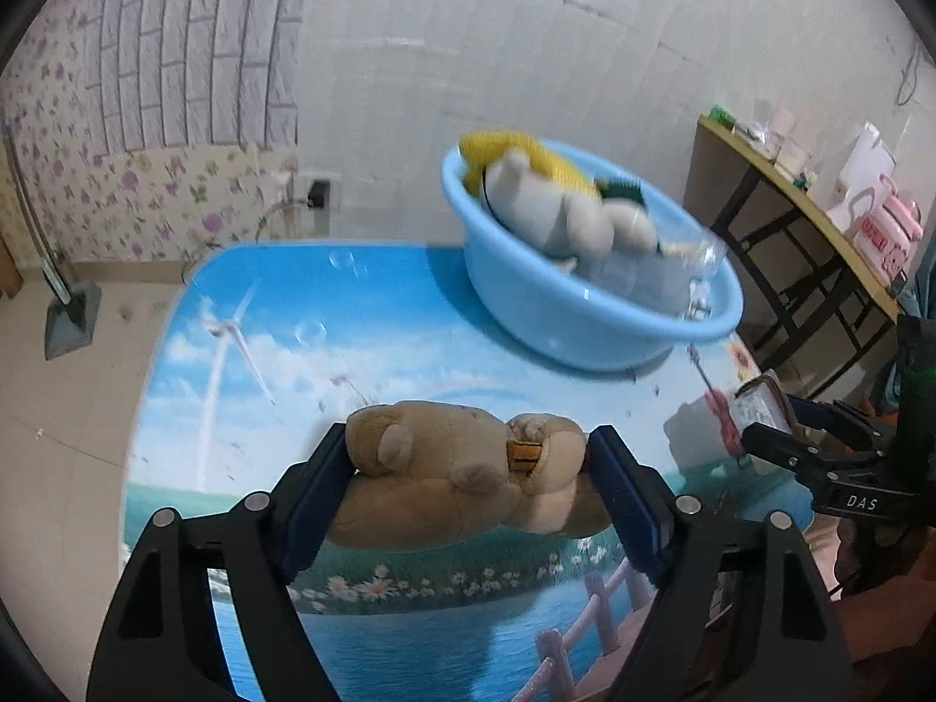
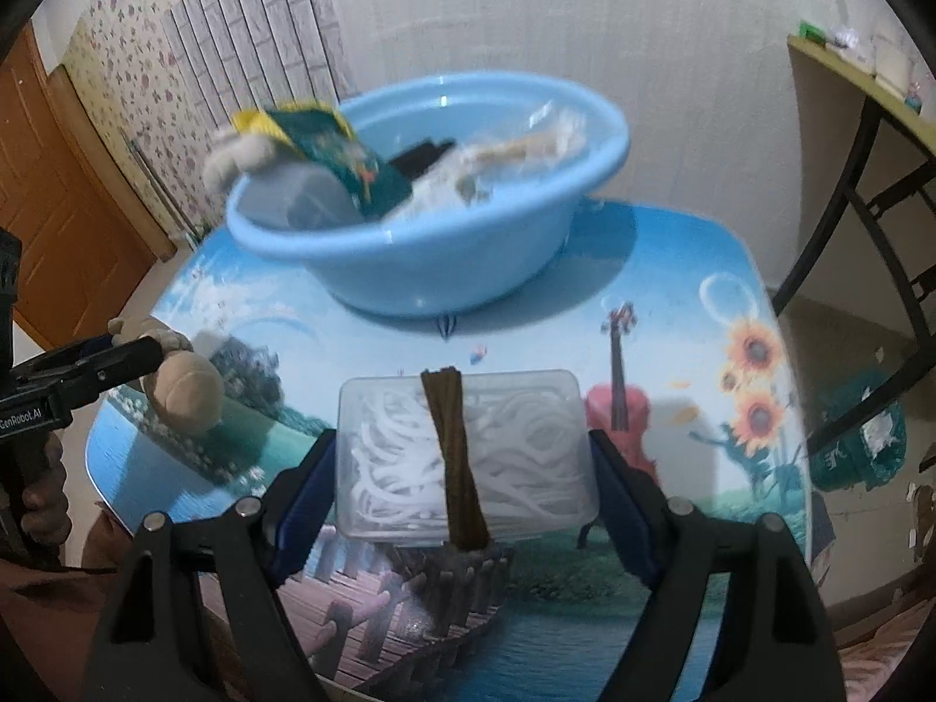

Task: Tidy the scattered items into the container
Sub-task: 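Lift and carry the teddy bear and clear box with both grippers over the basin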

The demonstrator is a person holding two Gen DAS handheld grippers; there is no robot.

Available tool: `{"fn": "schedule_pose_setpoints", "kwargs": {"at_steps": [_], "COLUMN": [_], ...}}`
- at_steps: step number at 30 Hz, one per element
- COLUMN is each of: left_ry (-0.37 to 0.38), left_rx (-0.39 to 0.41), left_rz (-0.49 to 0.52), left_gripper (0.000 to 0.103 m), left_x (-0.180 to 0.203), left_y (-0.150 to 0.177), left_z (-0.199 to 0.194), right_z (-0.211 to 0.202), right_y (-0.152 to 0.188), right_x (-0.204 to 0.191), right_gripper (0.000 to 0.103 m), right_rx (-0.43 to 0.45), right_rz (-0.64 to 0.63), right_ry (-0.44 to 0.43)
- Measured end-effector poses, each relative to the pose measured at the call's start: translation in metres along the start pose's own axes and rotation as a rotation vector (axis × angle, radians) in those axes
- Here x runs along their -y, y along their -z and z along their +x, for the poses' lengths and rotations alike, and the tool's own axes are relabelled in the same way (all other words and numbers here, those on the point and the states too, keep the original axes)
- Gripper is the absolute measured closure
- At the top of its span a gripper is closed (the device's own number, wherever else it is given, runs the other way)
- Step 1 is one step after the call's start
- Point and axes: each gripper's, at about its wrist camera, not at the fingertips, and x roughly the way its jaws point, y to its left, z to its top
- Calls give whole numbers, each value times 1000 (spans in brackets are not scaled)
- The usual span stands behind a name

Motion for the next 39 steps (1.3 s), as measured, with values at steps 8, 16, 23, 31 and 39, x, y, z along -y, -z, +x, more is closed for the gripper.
{"fn": "schedule_pose_setpoints", "kwargs": {"at_steps": [8, 16, 23, 31, 39], "left_ry": [-10, -14, 3, 18, 41], "left_rx": [62, 95, 113, 132, 98], "left_rz": [-19, -13, -13, 22, 65], "left_gripper": [23, 23, 23, 23, 23], "left_x": [-5, 1, 6, 23, 38], "left_y": [-17, -31, -46, -62, -79], "left_z": [-26, -37, -40, -38, -22], "right_z": [-33, -49, -52, -57, -51], "right_y": [-14, -21, -27, -40, -53], "right_x": [-2, 4, 8, 13, 8], "right_gripper": [21, 21, 21, 21, 21], "right_rx": [83, 136, 167, 208, 216], "right_rz": [-7, 11, 22, 34, 7], "right_ry": [1, 6, -8, -33, -56]}}
